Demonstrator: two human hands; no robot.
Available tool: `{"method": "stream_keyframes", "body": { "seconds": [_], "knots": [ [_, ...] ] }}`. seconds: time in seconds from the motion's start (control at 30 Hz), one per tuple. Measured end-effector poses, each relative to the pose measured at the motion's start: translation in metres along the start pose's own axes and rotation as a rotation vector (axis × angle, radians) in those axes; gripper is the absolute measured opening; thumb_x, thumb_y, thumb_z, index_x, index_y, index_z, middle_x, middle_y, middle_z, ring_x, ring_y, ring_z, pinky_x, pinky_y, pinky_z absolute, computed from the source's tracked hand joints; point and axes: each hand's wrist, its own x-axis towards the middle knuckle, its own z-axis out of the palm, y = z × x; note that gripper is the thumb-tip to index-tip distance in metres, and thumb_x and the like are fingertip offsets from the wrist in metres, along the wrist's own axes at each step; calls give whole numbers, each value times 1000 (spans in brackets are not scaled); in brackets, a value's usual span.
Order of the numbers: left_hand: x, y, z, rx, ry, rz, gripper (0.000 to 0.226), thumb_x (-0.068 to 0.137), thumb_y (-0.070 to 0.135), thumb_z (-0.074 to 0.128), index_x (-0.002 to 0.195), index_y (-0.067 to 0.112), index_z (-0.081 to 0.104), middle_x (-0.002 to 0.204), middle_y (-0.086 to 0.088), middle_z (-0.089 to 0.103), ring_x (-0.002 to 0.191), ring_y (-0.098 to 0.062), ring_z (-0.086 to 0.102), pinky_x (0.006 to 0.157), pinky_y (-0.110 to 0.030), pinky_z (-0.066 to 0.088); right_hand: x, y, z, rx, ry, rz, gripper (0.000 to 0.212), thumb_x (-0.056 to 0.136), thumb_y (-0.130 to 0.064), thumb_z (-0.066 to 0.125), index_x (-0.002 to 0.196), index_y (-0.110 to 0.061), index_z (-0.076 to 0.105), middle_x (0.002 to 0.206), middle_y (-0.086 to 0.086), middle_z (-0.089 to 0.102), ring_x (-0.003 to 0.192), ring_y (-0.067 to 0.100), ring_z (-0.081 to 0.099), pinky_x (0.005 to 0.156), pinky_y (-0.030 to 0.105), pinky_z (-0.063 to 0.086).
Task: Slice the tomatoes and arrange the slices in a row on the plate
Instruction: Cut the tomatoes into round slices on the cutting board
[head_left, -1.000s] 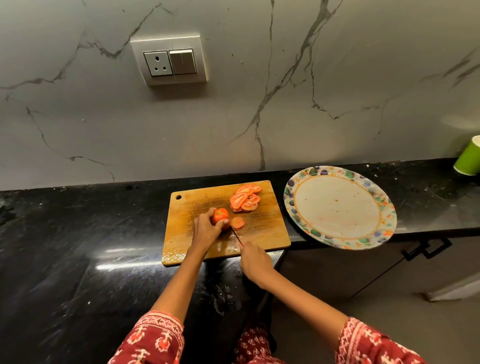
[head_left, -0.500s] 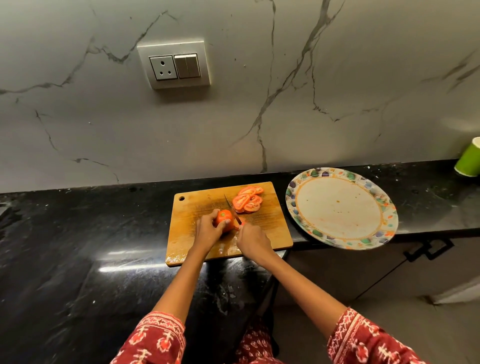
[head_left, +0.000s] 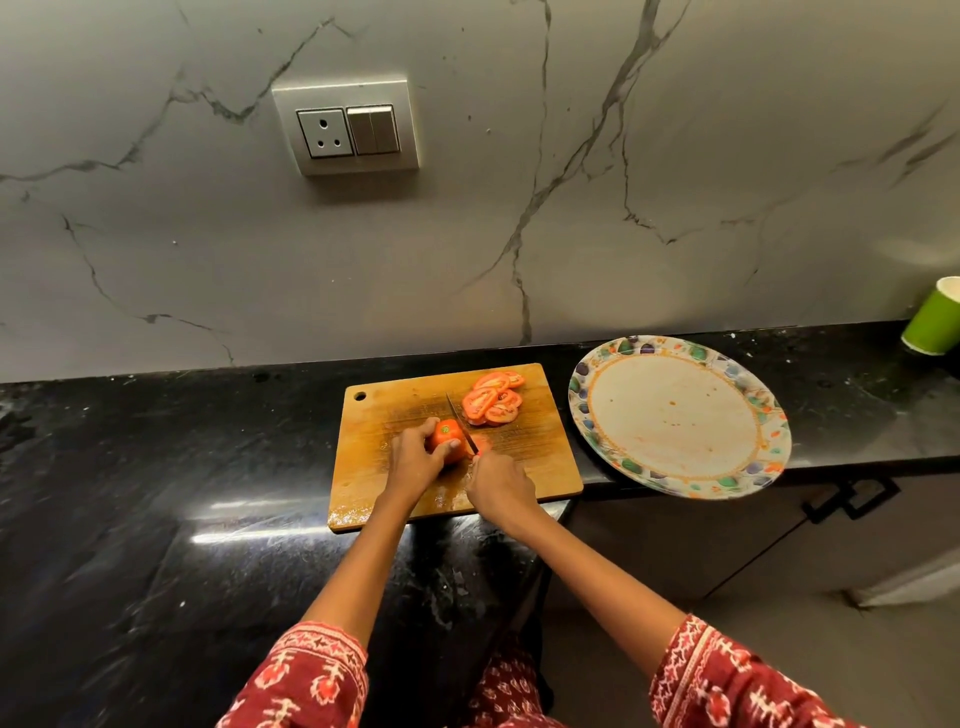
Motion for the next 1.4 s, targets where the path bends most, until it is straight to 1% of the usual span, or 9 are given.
{"method": "stream_keyframes", "body": {
  "seconds": [0.07, 0.17, 0.4, 0.63, 0.8, 0.87, 1.1, 1.27, 1.4],
  "knots": [
    [-2, 5, 0, 9, 17, 23, 58, 80, 27, 70, 130, 6, 50, 133, -14, 51, 126, -29, 44, 104, -46, 38, 2, -3, -4, -16, -4, 1, 30, 98, -13, 35, 123, -5, 48, 123, 17, 56, 116, 33, 51, 86, 37, 42],
    [-4, 7, 1, 5, 34, 42, 57, 81, 25, 70, 130, 4, 50, 133, -15, 52, 126, -29, 44, 105, -46, 38, 6, -5, -7, 2, -12, -16, 28, 97, -13, 38, 118, -3, 53, 123, 17, 56, 117, 34, 50, 89, 38, 43],
    [-3, 6, 0, -1, 54, 47, 57, 80, 22, 70, 129, 3, 50, 132, -15, 53, 125, -30, 46, 103, -48, 39, 4, 0, -4, 20, -29, -23, 33, 98, -15, 36, 128, -6, 46, 123, 18, 55, 116, 35, 50, 81, 34, 39],
    [0, 4, 0, -1, 33, 47, 57, 79, 26, 71, 128, 5, 53, 129, -15, 55, 123, -29, 47, 101, -48, 42, 20, -12, -9, 57, -58, 22, 28, 95, -16, 44, 117, -1, 54, 123, 19, 56, 115, 35, 53, 86, 35, 44],
    [-2, 4, 0, -7, 40, 27, 57, 80, 24, 71, 130, 4, 50, 132, -15, 53, 125, -29, 46, 103, -47, 40, 9, 1, 7, 21, -28, -8, 30, 99, -16, 35, 121, -3, 49, 120, 17, 56, 114, 35, 50, 80, 35, 39],
    [0, 5, 0, -7, 42, 24, 58, 80, 24, 70, 130, 4, 49, 133, -14, 52, 125, -28, 44, 104, -46, 39, 7, 3, 10, 20, -16, -24, 30, 99, -16, 32, 121, -3, 49, 119, 18, 56, 115, 36, 49, 82, 36, 40],
    [-1, 5, 1, -22, 13, -4, 59, 79, 27, 71, 131, 6, 49, 134, -13, 51, 126, -28, 43, 104, -47, 39, 16, -1, 7, 42, 2, -51, 31, 100, -16, 32, 121, -1, 49, 125, 19, 52, 115, 36, 50, 87, 39, 41],
    [-1, 9, -2, -36, 26, 15, 58, 80, 22, 71, 129, 1, 49, 134, -14, 51, 127, -28, 43, 106, -43, 38, 4, 12, 18, -1, 17, -55, 31, 102, -16, 28, 117, 1, 50, 118, 20, 58, 112, 36, 52, 84, 38, 42],
    [-2, 8, 0, -41, 40, 26, 57, 78, 21, 72, 128, 3, 51, 130, -14, 54, 124, -29, 45, 104, -45, 40, 17, 1, 13, 53, -36, -15, 30, 100, -17, 32, 115, 0, 52, 120, 20, 56, 113, 37, 52, 86, 38, 42]
  ]
}}
